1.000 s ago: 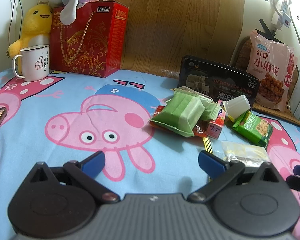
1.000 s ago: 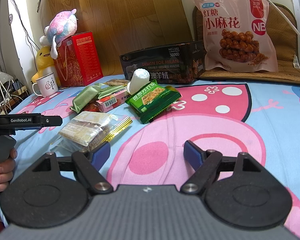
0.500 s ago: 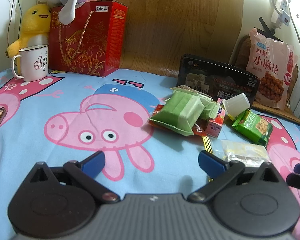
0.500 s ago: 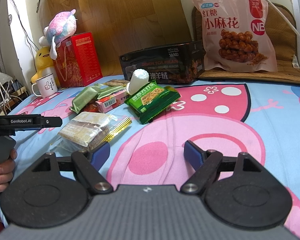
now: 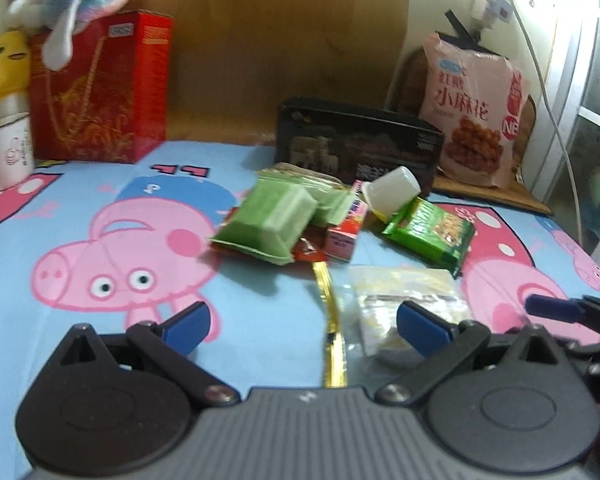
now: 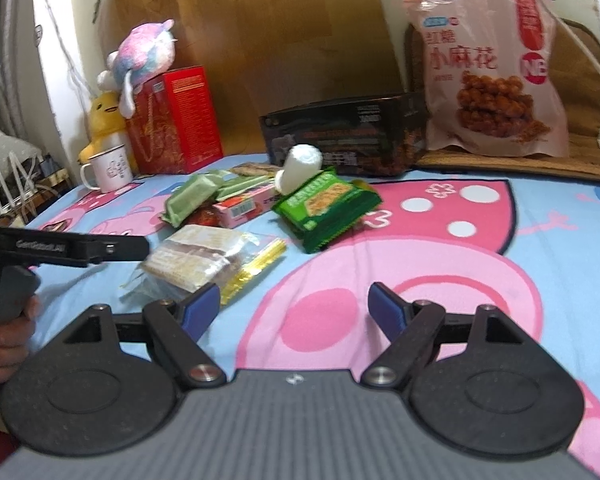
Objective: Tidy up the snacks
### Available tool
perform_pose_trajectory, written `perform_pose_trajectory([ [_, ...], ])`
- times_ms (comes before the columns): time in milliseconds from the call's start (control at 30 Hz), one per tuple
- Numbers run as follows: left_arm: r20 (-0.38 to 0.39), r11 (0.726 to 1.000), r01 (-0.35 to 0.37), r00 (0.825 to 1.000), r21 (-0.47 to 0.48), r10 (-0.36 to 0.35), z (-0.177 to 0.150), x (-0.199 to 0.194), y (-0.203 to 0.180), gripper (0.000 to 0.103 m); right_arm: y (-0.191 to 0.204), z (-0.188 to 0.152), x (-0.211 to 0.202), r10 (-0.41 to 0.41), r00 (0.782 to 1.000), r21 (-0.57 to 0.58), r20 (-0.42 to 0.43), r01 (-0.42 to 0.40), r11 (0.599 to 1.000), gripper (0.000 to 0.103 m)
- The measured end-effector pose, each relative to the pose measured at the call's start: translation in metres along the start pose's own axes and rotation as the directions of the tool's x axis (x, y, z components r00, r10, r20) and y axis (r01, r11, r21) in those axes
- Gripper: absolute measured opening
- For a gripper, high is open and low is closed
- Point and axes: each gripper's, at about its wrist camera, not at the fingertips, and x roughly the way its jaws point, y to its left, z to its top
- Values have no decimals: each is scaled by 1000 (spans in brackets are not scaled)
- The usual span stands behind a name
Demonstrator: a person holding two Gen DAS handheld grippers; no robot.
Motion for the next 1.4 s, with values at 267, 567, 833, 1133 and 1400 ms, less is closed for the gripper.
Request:
perform_pose_trajectory([
  [267, -68, 1000, 22, 997, -22, -23, 11, 14, -2, 102, 19, 8, 23, 75, 996, -101, -47, -80, 992, 84],
  [567, -92, 1000, 15, 996, -18, -17, 16, 17, -6, 99, 39, 5, 35, 114, 989, -129, -89, -125, 984, 85],
  [833, -111, 994, 98, 988, -50, -103, 15, 18, -2, 88, 45, 5, 40, 69, 993, -173, -98, -85, 981, 84],
  [1133, -147, 960, 268, 949, -80, -277, 14, 22, -8, 64, 54, 3, 47, 62, 994, -223, -91, -81, 971, 59],
  [1400, -96, 949, 309, 945, -65, -314, 41, 2, -16, 57, 53, 13, 32, 100, 995, -191, -26, -103, 976, 46],
])
